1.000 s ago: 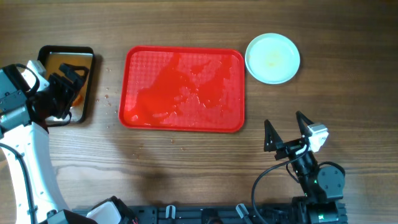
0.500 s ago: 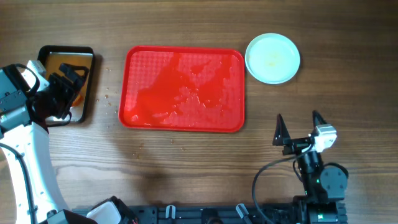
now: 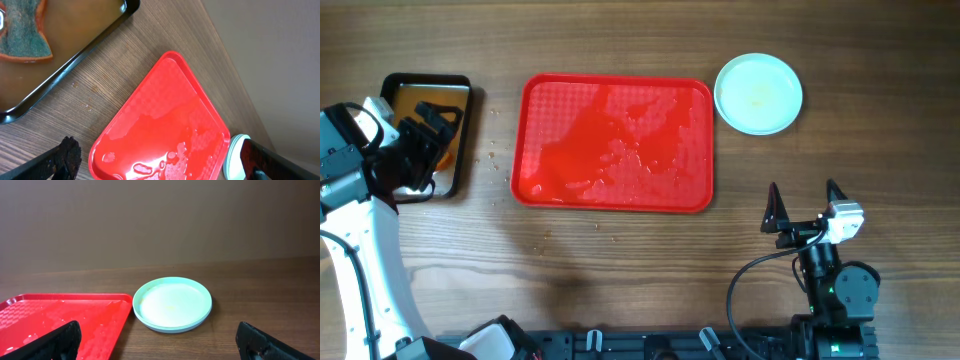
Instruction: Clean dirty plates on tray and stack at the side
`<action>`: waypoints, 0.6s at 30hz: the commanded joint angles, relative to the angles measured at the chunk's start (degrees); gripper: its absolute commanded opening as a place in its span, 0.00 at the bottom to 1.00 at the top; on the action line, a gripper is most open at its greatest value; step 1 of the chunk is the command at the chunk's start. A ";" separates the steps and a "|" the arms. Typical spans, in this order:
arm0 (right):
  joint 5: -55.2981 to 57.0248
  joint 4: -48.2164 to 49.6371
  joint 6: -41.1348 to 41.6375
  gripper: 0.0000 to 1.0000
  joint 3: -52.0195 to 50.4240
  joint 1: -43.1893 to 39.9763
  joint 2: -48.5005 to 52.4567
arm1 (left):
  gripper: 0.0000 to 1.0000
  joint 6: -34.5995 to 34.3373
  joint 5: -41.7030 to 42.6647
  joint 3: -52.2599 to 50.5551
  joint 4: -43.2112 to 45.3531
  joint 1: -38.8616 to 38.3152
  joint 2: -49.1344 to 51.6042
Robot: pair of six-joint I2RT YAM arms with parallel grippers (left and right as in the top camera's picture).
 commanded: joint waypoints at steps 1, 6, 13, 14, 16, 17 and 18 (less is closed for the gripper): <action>1.05 0.20 -1.11 1.00 -0.07 -0.28 -0.35 | 1.00 0.09 0.85 -0.04 -0.02 0.15 -0.20; 1.03 0.20 -1.14 1.00 -0.07 -0.28 -0.35 | 1.00 0.09 0.85 -0.04 -0.02 0.15 -0.20; 1.05 0.20 -1.11 1.00 -0.07 -0.28 -0.35 | 1.00 4.46 -2.89 -0.33 -5.38 -1.16 -0.46; 1.03 0.20 -1.09 1.00 -0.07 -0.28 -0.35 | 1.00 8.33 -3.37 -1.46 -6.08 -3.06 -1.29; 1.05 0.20 -1.09 1.00 -0.07 -0.28 -0.35 | 1.00 14.10 -4.42 -5.05 -5.73 -7.15 -3.21; 1.05 0.20 -1.11 1.00 -0.07 -0.28 -0.35 | 1.00 14.93 -6.01 -7.39 -5.16 -9.22 -4.42; 1.05 0.20 -1.11 1.00 -0.07 -0.28 -0.35 | 1.00 14.99 -8.07 -10.60 -3.54 -11.37 -6.05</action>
